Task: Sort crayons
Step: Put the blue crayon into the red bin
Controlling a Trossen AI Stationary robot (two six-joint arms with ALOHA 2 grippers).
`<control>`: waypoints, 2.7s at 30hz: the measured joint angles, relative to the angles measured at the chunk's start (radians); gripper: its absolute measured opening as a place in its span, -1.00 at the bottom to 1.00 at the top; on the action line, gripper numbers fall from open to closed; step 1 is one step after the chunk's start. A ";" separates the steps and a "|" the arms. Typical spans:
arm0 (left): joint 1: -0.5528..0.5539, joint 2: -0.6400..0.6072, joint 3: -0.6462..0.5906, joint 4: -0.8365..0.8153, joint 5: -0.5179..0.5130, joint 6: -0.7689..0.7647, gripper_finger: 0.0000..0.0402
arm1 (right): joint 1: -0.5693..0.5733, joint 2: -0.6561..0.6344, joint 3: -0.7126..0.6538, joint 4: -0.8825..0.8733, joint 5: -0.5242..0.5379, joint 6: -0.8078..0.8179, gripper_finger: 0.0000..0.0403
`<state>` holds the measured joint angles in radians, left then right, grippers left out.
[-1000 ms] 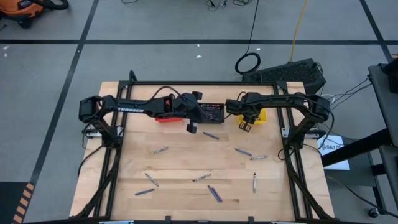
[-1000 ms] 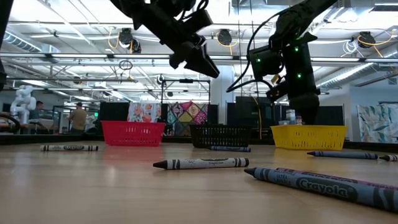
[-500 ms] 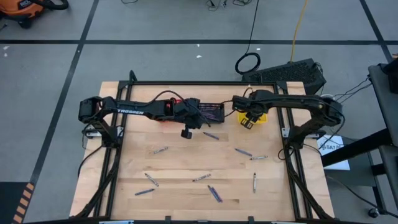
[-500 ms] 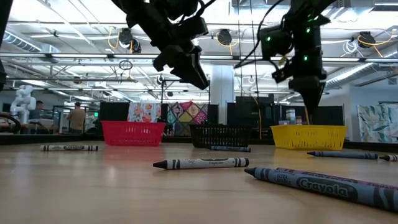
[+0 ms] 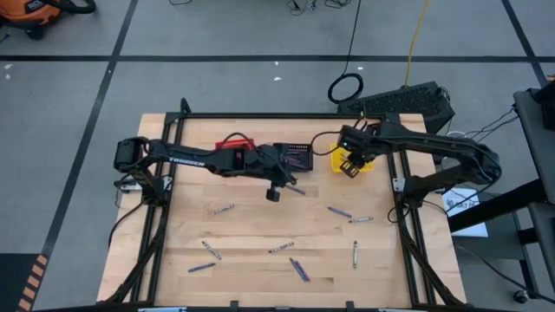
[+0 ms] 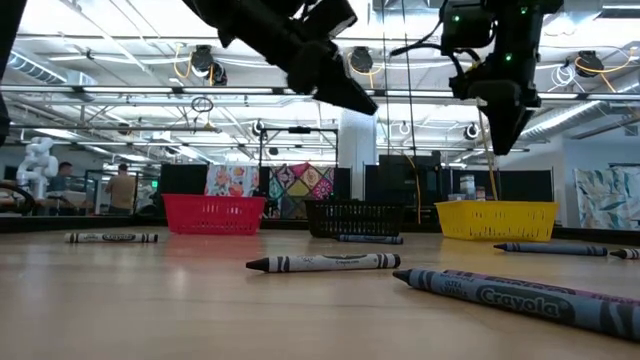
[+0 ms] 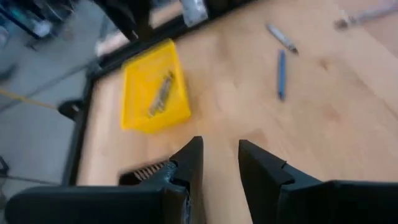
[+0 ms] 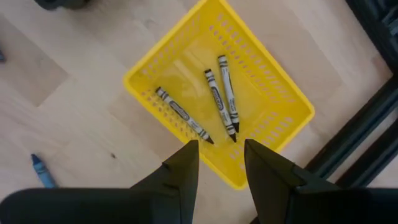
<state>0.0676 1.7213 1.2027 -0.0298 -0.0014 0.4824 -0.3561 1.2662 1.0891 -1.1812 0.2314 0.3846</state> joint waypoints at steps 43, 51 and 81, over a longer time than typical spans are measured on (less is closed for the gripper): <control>-0.214 -0.005 -0.001 -0.303 -0.112 -0.189 -0.50 | 0.528 0.003 -0.217 0.372 -0.200 0.315 -0.42; -0.214 -0.005 -0.001 -0.302 -0.112 -0.189 -0.50 | 0.529 0.003 -0.314 0.468 -0.198 0.337 -0.42; -0.212 -0.005 -0.001 -0.293 -0.112 -0.189 -0.50 | 0.597 0.285 -0.344 0.551 -0.176 0.312 -0.45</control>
<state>-0.1444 1.7164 1.2015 -0.3232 -0.1139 0.2934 0.2409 1.5513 0.7448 -0.6302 0.0553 0.6968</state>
